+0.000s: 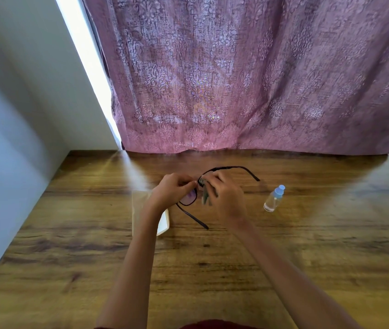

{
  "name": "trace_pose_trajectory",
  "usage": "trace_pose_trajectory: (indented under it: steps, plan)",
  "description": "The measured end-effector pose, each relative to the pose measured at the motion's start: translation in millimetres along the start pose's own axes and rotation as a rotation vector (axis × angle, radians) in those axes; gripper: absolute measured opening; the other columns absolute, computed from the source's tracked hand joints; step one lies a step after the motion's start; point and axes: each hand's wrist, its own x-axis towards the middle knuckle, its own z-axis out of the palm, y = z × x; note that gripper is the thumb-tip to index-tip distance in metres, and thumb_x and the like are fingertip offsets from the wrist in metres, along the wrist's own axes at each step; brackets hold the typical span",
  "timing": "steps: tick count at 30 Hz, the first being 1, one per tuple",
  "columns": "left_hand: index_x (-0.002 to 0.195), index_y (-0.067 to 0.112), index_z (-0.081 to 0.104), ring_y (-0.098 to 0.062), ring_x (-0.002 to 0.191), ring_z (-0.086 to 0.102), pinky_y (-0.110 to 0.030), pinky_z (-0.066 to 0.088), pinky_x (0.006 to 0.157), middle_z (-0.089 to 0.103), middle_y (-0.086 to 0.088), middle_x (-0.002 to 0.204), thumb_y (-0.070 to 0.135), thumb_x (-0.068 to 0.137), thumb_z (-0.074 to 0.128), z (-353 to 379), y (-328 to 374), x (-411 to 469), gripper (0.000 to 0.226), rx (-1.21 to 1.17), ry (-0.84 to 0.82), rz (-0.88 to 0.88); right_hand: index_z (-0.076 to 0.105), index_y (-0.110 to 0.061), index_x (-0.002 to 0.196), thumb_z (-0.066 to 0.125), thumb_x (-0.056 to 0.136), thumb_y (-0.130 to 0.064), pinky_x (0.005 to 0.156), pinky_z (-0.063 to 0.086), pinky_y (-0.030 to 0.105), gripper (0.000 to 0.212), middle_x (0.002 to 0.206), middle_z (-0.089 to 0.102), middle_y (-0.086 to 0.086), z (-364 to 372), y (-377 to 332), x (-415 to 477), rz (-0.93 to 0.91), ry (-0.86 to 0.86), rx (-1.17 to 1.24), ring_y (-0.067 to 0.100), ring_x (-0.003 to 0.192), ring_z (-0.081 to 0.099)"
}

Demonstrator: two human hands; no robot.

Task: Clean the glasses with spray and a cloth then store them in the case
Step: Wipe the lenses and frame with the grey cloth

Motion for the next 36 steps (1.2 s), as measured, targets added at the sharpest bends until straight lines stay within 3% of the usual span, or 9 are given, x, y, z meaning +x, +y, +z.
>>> trace_pose_trajectory:
  steps: [7,11,13,16,21,25,32,36]
  plan:
    - [0.085,0.023,0.074,-0.009,0.074,0.06,-0.014,0.04,0.062,0.07,0.003,0.075,0.028,0.092,0.057,-4.5,2.6,-2.6,0.019,0.008,0.068,0.01,0.071,-0.006,0.102,0.064,0.091,-0.013,0.048,0.051,0.033,0.016,0.093,0.066,0.004,-4.2,3.1,9.3,0.07,0.051,-0.096,0.017,0.07,0.064]
    - [0.083,0.021,0.075,-0.015,0.075,0.062,-0.027,0.044,0.067,0.071,-0.004,0.077,0.028,0.092,0.057,-6.8,0.5,-0.6,0.021,0.025,0.078,-0.006,0.071,-0.007,0.1,0.065,0.09,-0.012,0.05,0.045,0.021,0.013,0.089,0.063,0.002,-2.0,3.1,-0.9,0.058,0.003,-0.088,0.013,0.066,0.06]
    - [0.083,0.022,0.074,-0.013,0.072,0.06,-0.025,0.042,0.064,0.071,-0.002,0.076,0.027,0.092,0.057,-5.1,-0.1,0.4,0.02,0.038,0.06,-0.012,0.071,-0.009,0.103,0.065,0.09,-0.012,0.053,0.042,0.017,0.015,0.09,0.064,0.001,0.8,1.5,-5.9,0.032,-0.045,-0.077,0.012,0.068,0.06]
    - [0.086,0.021,0.074,-0.007,0.073,0.06,-0.02,0.042,0.062,0.07,0.005,0.077,0.027,0.092,0.057,-0.6,-0.5,0.4,0.019,0.045,0.016,-0.009,0.07,-0.01,0.098,0.063,0.091,-0.015,0.05,0.043,0.02,0.012,0.089,0.063,-0.001,0.5,-0.9,-2.0,0.018,-0.034,-0.045,0.011,0.066,0.059]
    - [0.082,0.029,0.073,-0.001,0.071,0.057,-0.015,0.039,0.062,0.067,0.012,0.073,0.03,0.092,0.058,-2.7,-0.2,-2.1,0.018,0.0,0.03,-0.004,0.069,-0.008,0.099,0.065,0.09,-0.01,0.046,0.033,0.018,0.011,0.089,0.062,0.001,-1.1,3.1,10.3,0.018,-0.014,-0.123,0.011,0.056,0.057]
    - [0.073,0.032,0.07,-0.008,0.072,0.056,-0.023,0.04,0.065,0.07,-0.001,0.076,0.031,0.092,0.057,-8.3,-3.5,-5.9,0.023,-0.054,0.051,-0.003,0.069,-0.007,0.099,0.068,0.088,-0.009,0.044,0.03,0.017,0.011,0.091,0.063,0.002,-2.0,6.7,7.2,0.012,-0.019,-0.211,0.012,0.051,0.056]
    - [0.077,0.031,0.07,-0.006,0.073,0.056,-0.02,0.041,0.064,0.068,0.006,0.073,0.03,0.093,0.057,-7.5,-4.7,-4.8,0.021,-0.065,0.036,-0.031,0.07,-0.007,0.1,0.066,0.089,-0.011,0.045,0.035,0.014,0.012,0.09,0.064,0.002,4.7,0.1,-3.9,-0.05,-0.065,-0.158,0.013,0.054,0.06]
    - [0.085,0.024,0.073,-0.01,0.078,0.06,-0.023,0.043,0.068,0.071,0.004,0.08,0.03,0.093,0.057,-4.7,-3.5,-5.4,0.019,-0.076,0.012,-0.035,0.067,-0.01,0.099,0.066,0.087,-0.009,0.041,0.039,0.021,0.012,0.091,0.062,0.0,6.1,-0.7,6.0,-0.058,-0.074,-0.136,0.013,0.055,0.057]
